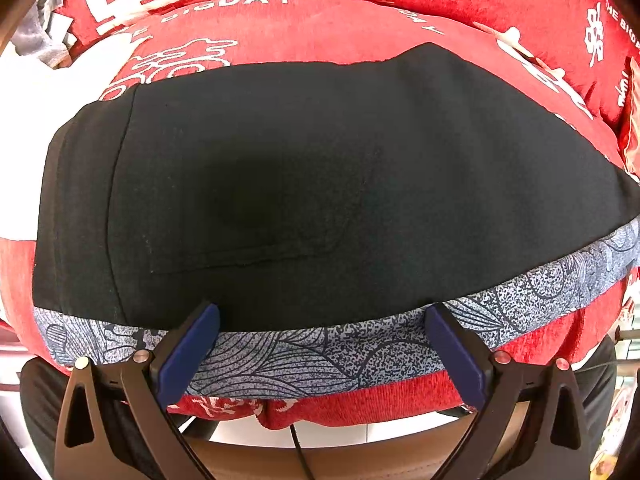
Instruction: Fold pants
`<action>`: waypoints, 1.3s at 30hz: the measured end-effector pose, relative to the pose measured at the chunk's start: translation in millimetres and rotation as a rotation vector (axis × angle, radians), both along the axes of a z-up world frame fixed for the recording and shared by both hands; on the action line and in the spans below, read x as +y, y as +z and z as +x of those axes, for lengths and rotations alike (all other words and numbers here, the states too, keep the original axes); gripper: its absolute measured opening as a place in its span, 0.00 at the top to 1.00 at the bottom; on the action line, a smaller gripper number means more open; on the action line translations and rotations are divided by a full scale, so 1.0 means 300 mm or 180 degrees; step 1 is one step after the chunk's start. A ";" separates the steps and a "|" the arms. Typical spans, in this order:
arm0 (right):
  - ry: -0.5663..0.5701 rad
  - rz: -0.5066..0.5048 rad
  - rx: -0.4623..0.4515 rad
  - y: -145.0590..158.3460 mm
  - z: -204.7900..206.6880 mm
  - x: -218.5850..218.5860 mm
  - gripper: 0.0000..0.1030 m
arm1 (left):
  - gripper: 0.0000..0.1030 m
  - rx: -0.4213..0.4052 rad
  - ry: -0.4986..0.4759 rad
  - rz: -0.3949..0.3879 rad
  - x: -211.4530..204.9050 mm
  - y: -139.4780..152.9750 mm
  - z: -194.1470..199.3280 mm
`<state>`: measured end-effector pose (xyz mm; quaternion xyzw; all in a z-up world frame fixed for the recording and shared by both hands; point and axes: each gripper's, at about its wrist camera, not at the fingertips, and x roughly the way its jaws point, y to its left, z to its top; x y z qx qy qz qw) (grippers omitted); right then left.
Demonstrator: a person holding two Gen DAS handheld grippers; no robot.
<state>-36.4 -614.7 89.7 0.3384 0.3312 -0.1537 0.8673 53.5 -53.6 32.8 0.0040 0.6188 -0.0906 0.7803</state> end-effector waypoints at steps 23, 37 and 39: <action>-0.0102 -0.1022 0.0402 0.226 -0.113 0.005 0.94 | 0.01 0.0109 -0.0028 -0.0231 -0.009 0.041 0.032; -0.0615 -0.0984 0.1462 -0.067 -0.190 -0.082 0.30 | 0.01 0.0042 -0.0238 -0.0203 -0.102 0.080 0.011; -0.0759 -0.1175 0.1418 -0.019 -0.232 -0.056 0.30 | 0.01 0.0020 -0.0254 -0.0161 -0.125 0.084 0.013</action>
